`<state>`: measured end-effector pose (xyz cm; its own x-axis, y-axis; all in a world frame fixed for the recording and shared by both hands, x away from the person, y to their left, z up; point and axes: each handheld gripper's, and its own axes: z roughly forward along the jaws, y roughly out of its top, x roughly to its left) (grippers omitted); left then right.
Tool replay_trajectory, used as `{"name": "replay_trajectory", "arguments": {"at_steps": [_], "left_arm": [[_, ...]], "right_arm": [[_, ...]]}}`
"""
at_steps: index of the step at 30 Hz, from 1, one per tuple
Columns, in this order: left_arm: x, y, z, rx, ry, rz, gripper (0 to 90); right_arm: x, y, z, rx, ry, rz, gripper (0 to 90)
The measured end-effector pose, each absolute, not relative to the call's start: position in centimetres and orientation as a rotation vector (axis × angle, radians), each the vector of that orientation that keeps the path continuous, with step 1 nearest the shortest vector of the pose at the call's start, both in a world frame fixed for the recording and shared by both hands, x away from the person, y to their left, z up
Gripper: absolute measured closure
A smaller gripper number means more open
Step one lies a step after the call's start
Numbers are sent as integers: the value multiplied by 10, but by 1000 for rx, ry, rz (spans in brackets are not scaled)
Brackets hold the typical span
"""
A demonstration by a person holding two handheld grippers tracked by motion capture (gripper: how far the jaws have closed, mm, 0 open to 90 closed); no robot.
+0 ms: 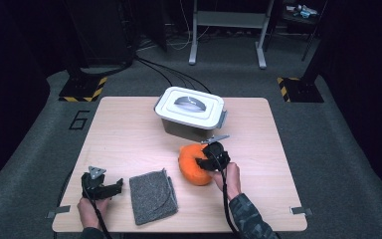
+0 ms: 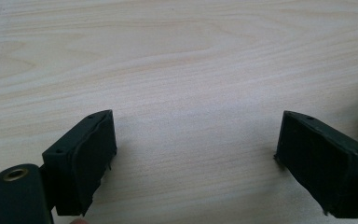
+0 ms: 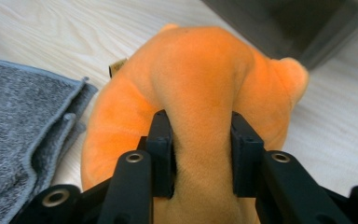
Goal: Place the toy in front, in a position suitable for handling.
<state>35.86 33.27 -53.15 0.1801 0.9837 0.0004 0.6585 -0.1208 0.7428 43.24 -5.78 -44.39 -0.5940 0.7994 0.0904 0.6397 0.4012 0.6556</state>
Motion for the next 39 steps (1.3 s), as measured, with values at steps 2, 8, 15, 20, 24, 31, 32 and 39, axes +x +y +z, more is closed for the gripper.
{"name": "replay_trajectory", "arguments": {"at_steps": [2, 8, 15, 20, 24, 31, 32, 39], "left_arm": [[359, 333, -531, 1852, 1543, 687, 118], [359, 333, -531, 1852, 1543, 687, 118], [359, 333, -531, 1852, 1543, 687, 118], [359, 333, -531, 1853, 1543, 687, 118], [359, 333, -531, 1852, 1543, 687, 118], [359, 333, -531, 1852, 1543, 687, 118], [359, 333, -531, 1853, 1543, 687, 118], [358, 333, -531, 1853, 1543, 687, 118]], "right_arm": [[433, -57, -438, 1218, 2440, 990, 677], [438, -50, -419, 1051, 2481, 1013, 677], [452, -39, -415, 889, 2574, 1020, 660], [465, -28, -438, 861, 2639, 946, 619], [466, -32, -438, 877, 2629, 959, 536], [460, -36, -430, 895, 2594, 972, 341], [459, -37, -429, 901, 2583, 981, 314], [444, -53, -415, 930, 2530, 1031, 162]]}}
